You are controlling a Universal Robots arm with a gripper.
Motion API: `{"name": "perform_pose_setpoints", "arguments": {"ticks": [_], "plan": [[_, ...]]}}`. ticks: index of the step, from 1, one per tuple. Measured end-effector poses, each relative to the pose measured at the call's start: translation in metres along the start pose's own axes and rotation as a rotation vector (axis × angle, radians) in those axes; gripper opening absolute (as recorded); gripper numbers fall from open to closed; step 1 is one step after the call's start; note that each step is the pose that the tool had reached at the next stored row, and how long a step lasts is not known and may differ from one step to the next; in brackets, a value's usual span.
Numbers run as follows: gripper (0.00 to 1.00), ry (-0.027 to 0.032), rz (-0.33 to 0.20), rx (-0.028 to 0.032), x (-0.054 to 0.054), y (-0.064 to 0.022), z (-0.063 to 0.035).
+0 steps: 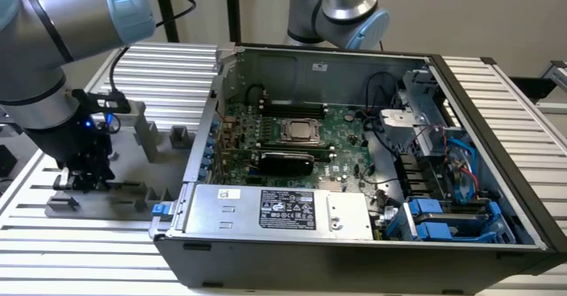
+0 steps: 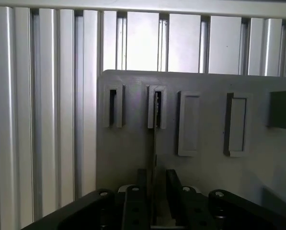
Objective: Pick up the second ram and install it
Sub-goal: 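Pick up the second ram and move it above second insertion slot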
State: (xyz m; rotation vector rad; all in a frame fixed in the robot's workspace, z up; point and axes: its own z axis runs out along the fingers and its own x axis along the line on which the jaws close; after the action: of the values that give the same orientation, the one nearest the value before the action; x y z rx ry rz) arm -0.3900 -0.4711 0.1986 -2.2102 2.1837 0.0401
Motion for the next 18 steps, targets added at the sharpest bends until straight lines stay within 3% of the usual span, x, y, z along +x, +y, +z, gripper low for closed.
{"name": "perform_pose_setpoints", "arguments": {"ticks": [3, 13, 14, 18], "plan": [[1.00, -0.0066, 0.000, 0.0002, 0.0004, 0.0000, 0.0003], [1.00, -0.0068, 0.000, -0.0004, 0.0034, 0.0001, 0.0027], [0.00, -0.0067, 0.000, -0.0005, 0.0035, 0.0001, 0.0028], [0.00, -0.0066, 0.001, -0.0007, 0.0036, 0.0001, 0.0031]]}}
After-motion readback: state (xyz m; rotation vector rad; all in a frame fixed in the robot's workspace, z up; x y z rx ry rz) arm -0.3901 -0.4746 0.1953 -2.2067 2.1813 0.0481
